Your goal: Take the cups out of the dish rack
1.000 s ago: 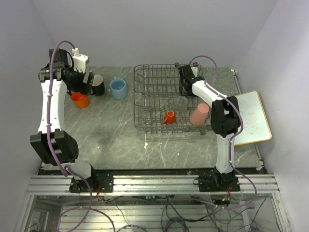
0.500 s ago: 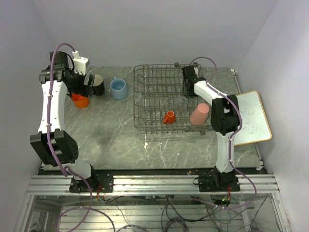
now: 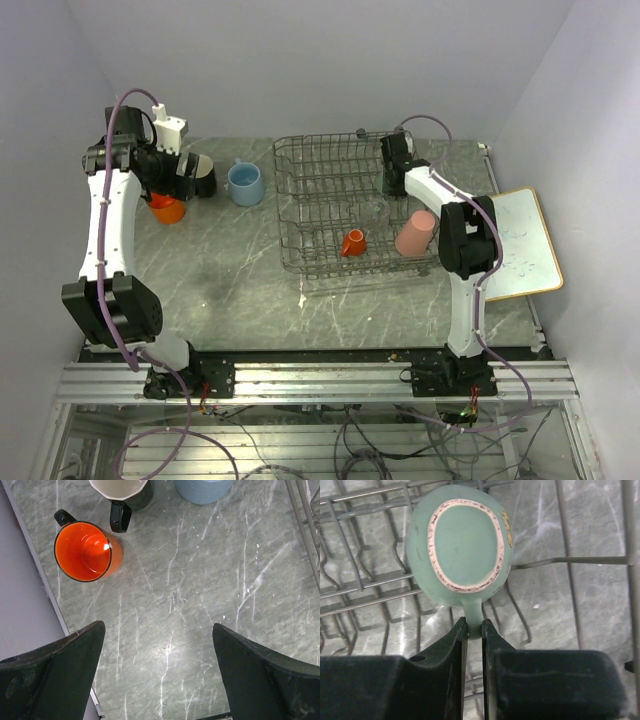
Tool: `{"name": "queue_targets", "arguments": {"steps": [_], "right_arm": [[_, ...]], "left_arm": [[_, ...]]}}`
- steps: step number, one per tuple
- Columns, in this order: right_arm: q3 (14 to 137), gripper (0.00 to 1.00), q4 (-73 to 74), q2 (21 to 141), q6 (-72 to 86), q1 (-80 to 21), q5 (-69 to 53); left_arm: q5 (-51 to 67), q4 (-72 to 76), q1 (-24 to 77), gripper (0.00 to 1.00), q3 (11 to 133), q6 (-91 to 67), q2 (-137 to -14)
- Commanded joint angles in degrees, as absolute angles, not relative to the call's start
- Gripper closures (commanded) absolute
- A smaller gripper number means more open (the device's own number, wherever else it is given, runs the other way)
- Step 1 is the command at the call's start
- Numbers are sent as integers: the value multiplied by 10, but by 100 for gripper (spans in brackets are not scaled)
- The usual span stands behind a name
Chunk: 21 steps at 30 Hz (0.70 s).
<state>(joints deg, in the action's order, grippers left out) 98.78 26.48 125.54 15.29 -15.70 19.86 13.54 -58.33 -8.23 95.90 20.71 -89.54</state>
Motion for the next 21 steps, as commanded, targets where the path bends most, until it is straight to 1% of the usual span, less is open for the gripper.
{"name": "queue_targets", "arguments": {"steps": [1,6,16,21], "right_arm": [[996,92,245,1251,159,-166,165],[991,100,240,1234,156,-172,168],[1005,100,229,1192,148,-175,182],[1026,100,229,1172,152,-175,170]], "left_arm": [[149,-573,-76,1,952,201,-875],[151,-572,-74,0,947,200,-872],[151,-563,-68,0,930,202,-865],[152,-563,-67,0,930,202,-863]]}}
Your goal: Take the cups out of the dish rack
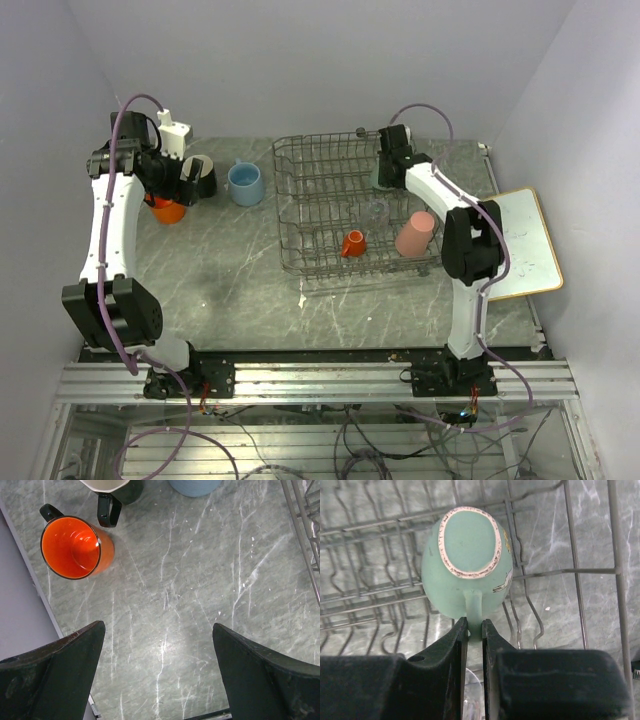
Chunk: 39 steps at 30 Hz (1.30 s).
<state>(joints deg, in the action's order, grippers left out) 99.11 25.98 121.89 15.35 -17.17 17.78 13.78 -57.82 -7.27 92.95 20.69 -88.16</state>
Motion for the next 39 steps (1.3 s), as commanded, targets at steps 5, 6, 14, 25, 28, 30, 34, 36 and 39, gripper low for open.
{"name": "queue_targets", "arguments": {"steps": [5,6,14,25,28,30,34,36,39], "right_arm": [[1030,100,230,1160,162,-177,149],[1027,100,229,1161,165,-178,142],[1008,100,220,1128,173,-201,126],[1023,100,236,1144,187,-221,113],[1045,100,243,1150,186,-237,111],[1063,100,247,1151,192,-249,106],[1097,100,260,1154,211,-265,81],[1115,100,269,1174,217,-274,72],[1130,100,282,1188,222,-295,66]], "left_arm": [[157,-561,-66,0,929,201,-861],[159,-561,-66,0,929,202,-860],[165,-555,-63,0,919,203,-851],[182,-552,-62,1,908,206,-841],[197,-546,-61,0,901,205,-833],[202,-543,-61,1,896,206,-827],[206,-539,-59,0,890,208,-820],[206,-536,-58,0,887,207,-816],[205,-535,-58,0,884,207,-813]]}}
